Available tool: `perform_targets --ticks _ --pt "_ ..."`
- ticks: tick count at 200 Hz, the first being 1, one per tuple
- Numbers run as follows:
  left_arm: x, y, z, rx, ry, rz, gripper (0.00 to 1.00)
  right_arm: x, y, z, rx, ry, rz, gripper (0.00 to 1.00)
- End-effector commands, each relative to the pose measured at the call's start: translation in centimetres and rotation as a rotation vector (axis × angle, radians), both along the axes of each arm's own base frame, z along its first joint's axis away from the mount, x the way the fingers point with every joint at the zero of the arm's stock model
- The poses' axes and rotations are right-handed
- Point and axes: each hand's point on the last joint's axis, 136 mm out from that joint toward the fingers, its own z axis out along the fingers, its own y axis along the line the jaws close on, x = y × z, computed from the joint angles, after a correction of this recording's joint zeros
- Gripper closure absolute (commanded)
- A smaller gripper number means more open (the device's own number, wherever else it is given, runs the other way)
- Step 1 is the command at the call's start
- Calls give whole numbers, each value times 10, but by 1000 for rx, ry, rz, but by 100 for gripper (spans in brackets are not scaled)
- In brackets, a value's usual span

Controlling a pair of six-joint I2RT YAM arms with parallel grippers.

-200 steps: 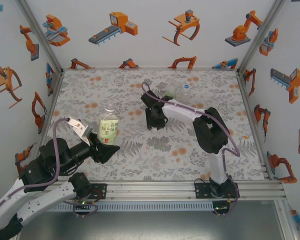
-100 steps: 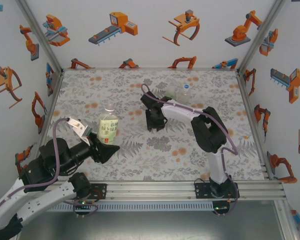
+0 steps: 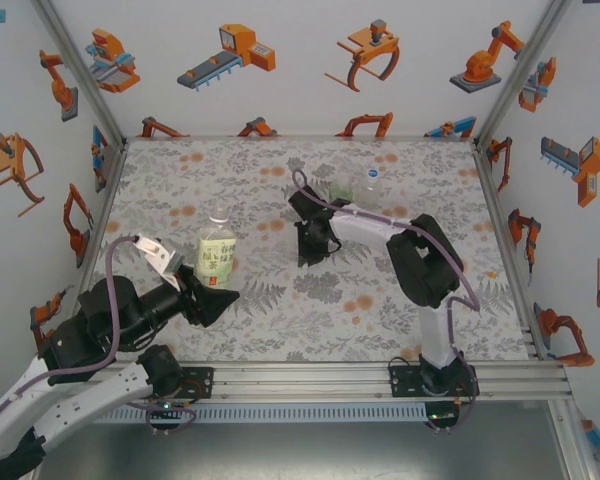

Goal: Screw on the bottle caps

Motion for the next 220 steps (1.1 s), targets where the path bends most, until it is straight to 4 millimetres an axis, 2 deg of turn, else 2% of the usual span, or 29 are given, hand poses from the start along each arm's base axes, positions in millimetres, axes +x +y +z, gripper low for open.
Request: perform_targets --ticks 1,16,39,90,128,164,220 --pt "2 -5 -2 -9 8 -2 100 -11 2 3 144 58 -63 83" --pt "3 -8 -2 -8 10 -9 100 -17 3 4 247 79 -106 83" --pt "3 -13 -2 -10 17 -22 100 -28 -8 0 318 97 -166 81" --pt "3 -21 0 -24 32 -45 100 -57 -52 -24 222 118 -218 71" --pt "5 -25 -1 -27 39 -48 100 -66 -74 -27 121 101 -214 65" --pt "7 -31 -1 -28 45 -56 100 -57 -74 -19 60 80 -166 61" --pt "6 -31 -3 -28 78 -57 100 -51 -51 -15 6 69 -80 56"
